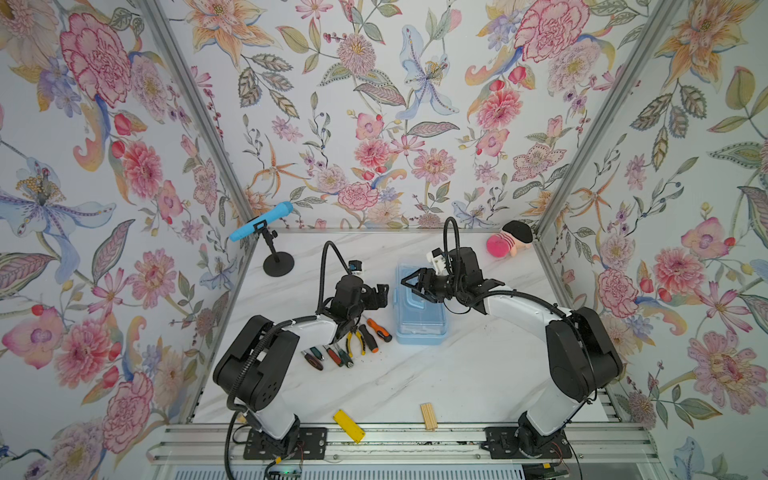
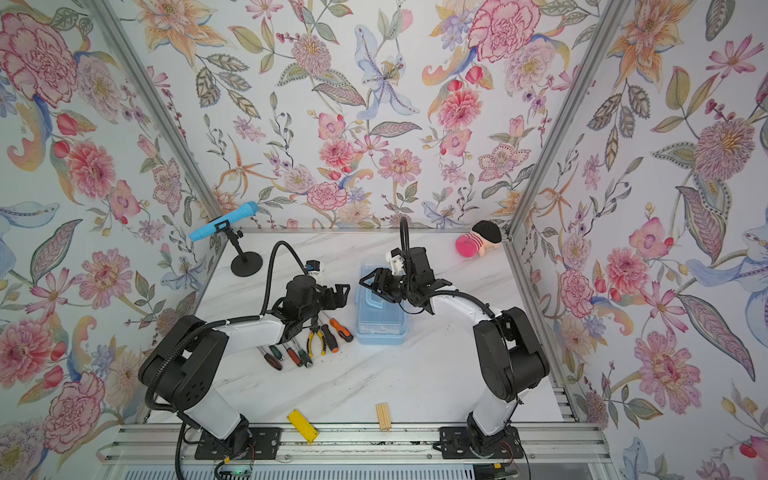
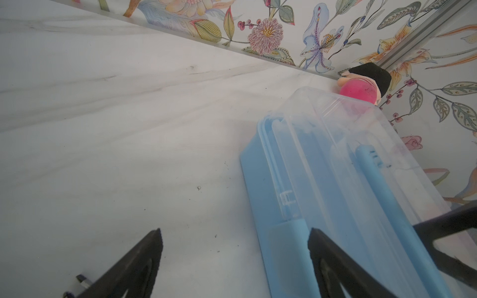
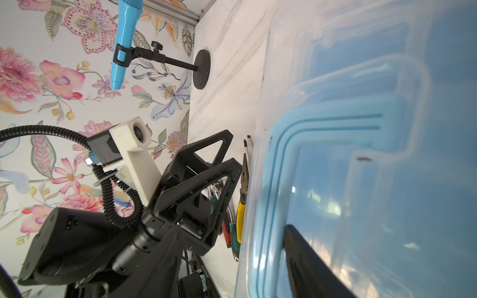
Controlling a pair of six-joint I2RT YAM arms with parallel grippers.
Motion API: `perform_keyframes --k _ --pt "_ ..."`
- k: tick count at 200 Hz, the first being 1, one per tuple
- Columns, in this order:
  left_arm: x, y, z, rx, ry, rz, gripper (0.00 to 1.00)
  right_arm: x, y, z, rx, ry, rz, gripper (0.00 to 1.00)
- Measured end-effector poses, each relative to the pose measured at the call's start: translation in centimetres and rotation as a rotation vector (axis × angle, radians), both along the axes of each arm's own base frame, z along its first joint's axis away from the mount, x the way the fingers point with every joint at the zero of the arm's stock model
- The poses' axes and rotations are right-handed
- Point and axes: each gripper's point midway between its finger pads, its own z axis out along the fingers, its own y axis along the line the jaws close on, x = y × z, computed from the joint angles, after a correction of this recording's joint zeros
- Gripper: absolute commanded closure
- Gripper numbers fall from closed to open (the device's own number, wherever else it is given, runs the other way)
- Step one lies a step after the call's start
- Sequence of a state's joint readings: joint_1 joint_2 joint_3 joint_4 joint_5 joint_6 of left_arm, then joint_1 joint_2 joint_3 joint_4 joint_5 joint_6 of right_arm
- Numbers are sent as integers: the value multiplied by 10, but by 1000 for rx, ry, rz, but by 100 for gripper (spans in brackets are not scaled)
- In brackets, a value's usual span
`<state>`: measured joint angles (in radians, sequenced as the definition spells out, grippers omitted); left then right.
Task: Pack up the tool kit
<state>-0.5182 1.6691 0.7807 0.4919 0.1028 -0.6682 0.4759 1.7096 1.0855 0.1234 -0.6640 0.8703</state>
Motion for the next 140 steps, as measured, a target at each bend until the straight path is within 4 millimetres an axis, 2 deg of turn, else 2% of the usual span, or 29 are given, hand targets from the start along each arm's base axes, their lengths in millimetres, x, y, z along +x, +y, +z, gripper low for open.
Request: perform_keyframes --k 96,140 --pt "0 -37 23 -17 -39 -106 9 -5 6 3 37 26 61 37" --pt "0 -45 15 -14 -25 -132 9 -9 13 6 159 58 92 41"
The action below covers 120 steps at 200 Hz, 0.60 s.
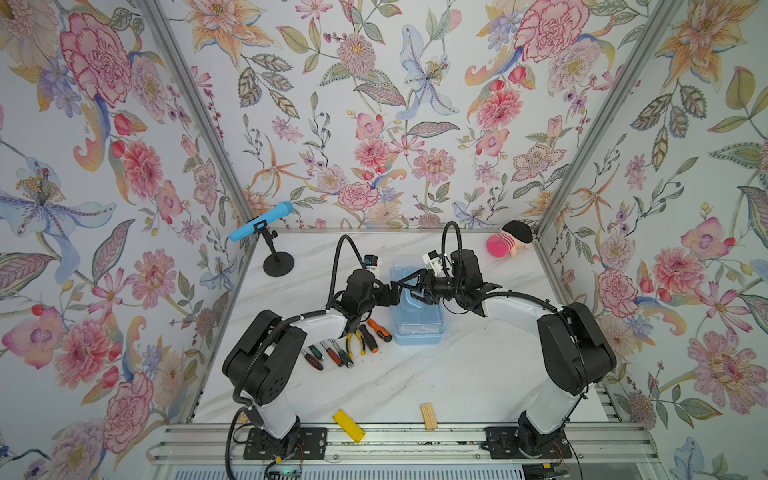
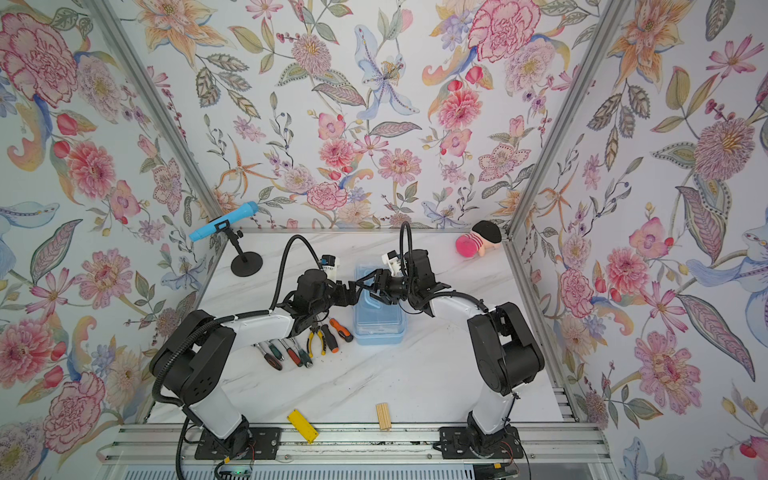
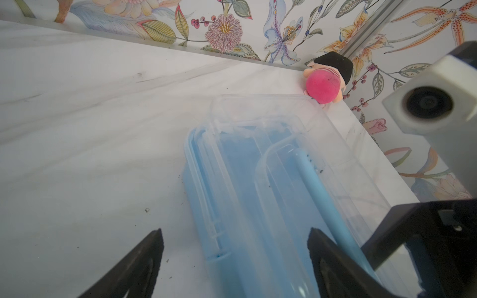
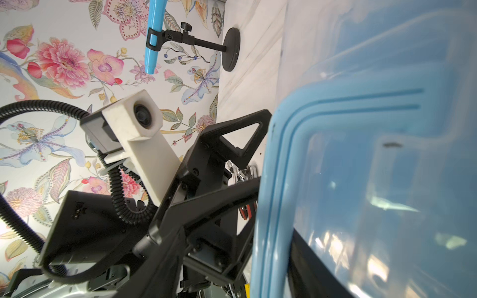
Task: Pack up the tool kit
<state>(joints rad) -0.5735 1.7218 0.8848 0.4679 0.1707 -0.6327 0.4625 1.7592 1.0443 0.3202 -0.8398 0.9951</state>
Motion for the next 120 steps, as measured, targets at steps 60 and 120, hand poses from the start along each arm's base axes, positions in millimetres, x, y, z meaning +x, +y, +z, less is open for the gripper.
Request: perform_keyframes --k 60,120 --pt "-4 1 4 17 -4 -14 9 0 0 1 42 10 -6 47" --pt "-25 15 11 30 -10 -18 9 4 -3 1 94 10 -11 88"
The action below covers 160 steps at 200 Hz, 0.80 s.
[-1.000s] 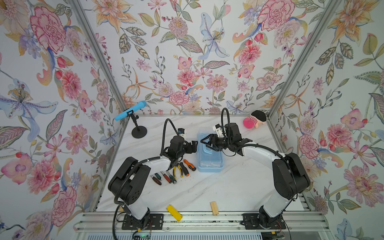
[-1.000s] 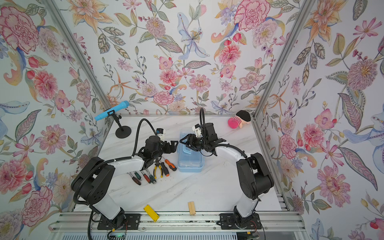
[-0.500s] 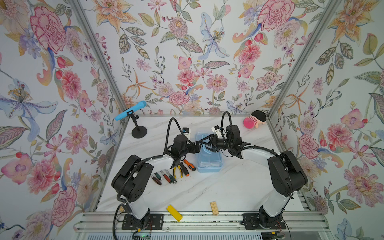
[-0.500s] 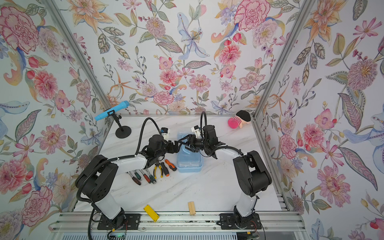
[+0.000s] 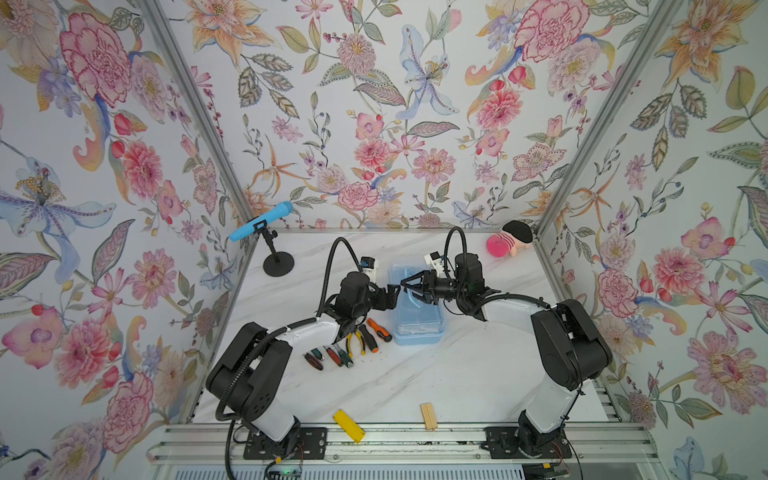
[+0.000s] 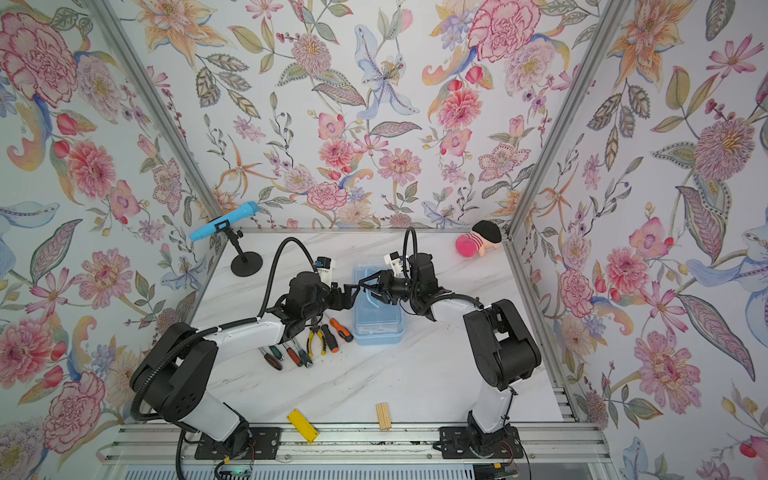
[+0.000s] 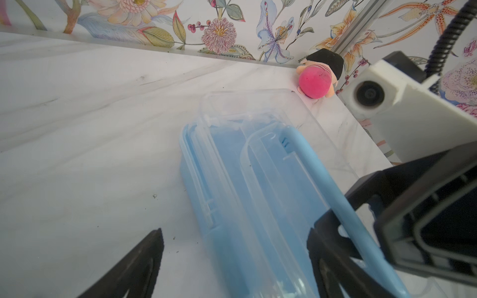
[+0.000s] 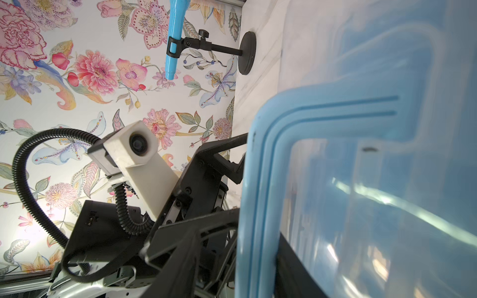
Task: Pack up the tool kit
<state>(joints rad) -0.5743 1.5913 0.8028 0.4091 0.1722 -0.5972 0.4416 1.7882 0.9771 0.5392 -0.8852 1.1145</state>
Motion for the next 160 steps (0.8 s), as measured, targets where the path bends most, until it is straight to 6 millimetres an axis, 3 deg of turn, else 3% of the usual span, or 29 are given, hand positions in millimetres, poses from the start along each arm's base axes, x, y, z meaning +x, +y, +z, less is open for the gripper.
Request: perform_keyframes --k 6,72,121,160 --pt "-3 2 -3 4 7 0 9 1 -1 -1 4 16 -8 100" --pt "-10 6 13 -32 -33 1 9 7 -19 8 112 -2 -48 100" --pt "-17 10 -1 -24 6 2 9 15 -46 14 253 18 -65 100" --pt "-20 1 6 -98 23 -27 7 21 -63 14 330 11 -66 100"
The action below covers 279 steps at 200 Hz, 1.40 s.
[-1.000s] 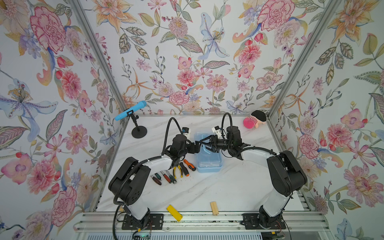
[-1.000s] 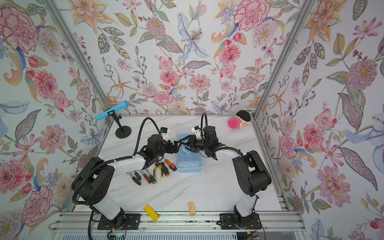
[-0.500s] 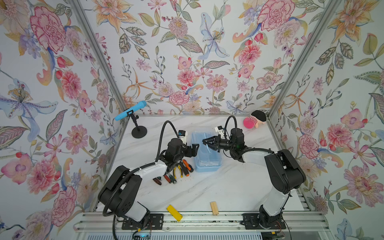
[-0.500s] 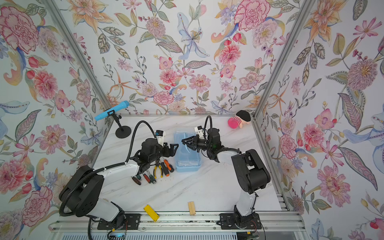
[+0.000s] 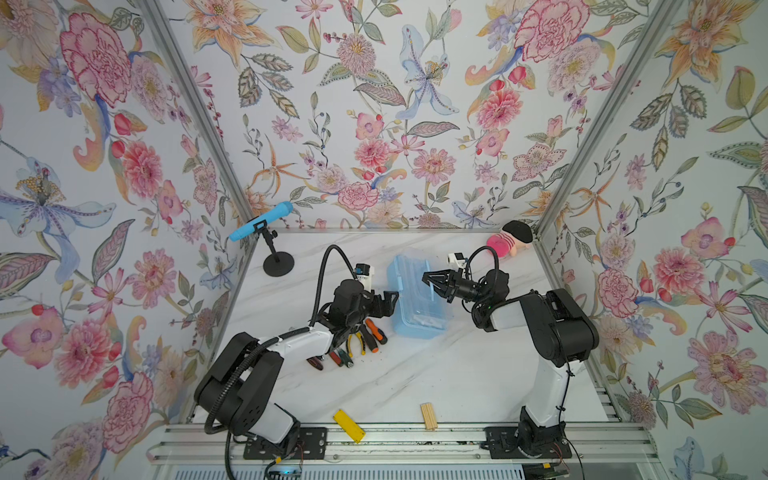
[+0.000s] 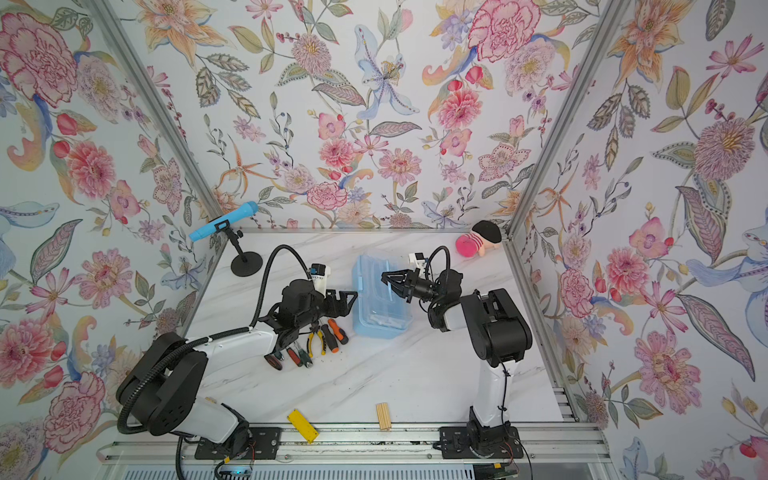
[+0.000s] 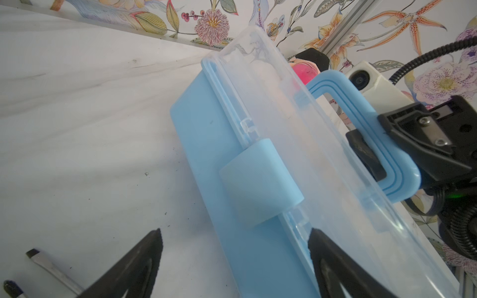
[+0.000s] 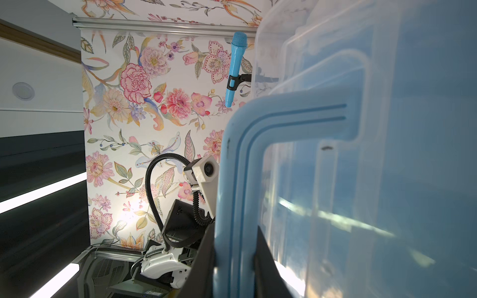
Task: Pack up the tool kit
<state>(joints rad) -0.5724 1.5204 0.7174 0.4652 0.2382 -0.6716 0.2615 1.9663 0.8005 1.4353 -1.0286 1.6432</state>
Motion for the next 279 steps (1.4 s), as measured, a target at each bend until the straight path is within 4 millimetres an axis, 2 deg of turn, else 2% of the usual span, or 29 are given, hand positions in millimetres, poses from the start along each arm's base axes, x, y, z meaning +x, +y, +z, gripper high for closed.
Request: perform_keyframes --k 61,100,134,166,185,202,256,279 --pt "-6 -15 29 -233 44 -55 7 0 -8 -1 20 -9 -1 100" --pt "-2 -10 42 -395 106 -50 8 0 -8 -1 20 -9 -1 100" --pt "0 -13 30 -403 160 -52 8 0 -8 -2 19 -11 -2 100" --pt "3 -19 2 -408 239 -55 10 0 -8 -3 14 -12 -3 100" --pt "2 -22 -7 -417 275 -62 10 0 -7 -3 8 -14 -3 100" --pt "3 -24 -6 -432 280 -70 10 0 -7 -3 3 -13 -2 100" --pt "10 -34 17 -481 239 -114 10 0 -4 -4 -4 -17 1 100" --pt "13 -37 13 -491 248 -120 11 -1 -3 -3 -7 -16 8 100"
